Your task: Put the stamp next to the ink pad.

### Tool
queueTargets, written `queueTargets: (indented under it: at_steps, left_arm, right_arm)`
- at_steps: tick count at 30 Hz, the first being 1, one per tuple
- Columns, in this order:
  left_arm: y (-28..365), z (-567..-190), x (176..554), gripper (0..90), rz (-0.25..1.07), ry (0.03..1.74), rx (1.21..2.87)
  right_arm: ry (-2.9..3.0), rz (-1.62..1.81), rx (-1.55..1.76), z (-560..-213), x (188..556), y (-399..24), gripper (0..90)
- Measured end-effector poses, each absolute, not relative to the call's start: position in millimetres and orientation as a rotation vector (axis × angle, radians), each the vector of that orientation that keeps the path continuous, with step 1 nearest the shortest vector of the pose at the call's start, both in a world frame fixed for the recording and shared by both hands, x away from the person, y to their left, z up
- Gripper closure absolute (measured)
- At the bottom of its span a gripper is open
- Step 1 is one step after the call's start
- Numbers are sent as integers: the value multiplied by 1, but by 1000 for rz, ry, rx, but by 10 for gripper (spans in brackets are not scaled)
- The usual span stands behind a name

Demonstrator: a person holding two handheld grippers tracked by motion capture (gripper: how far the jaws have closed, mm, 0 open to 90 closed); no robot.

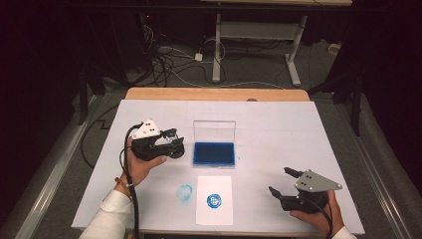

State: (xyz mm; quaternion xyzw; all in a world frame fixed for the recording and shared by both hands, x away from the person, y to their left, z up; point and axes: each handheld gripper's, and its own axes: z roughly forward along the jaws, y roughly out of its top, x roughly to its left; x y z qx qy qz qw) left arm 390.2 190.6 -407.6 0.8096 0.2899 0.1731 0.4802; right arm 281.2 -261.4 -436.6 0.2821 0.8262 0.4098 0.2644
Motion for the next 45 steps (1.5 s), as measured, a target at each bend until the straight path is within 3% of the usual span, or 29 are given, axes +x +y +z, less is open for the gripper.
queueTargets:
  at_steps: [17,33,37,45]
  left_arm:
    - [177,-440,419,544,421,742,2062]
    - [174,-454,424,537,431,762,2114]
    - [174,-453,423,520,440,764,2114]
    - [175,-449,421,399,460,774,2113]
  right_arm:
    - [2266,1078,767,-441,283,-260,239]
    - [2280,1065,758,-443,283,-260,242]
    - [2285,1065,755,-443,283,-259,242]
    - [2283,1067,754,-442,283,-260,242]
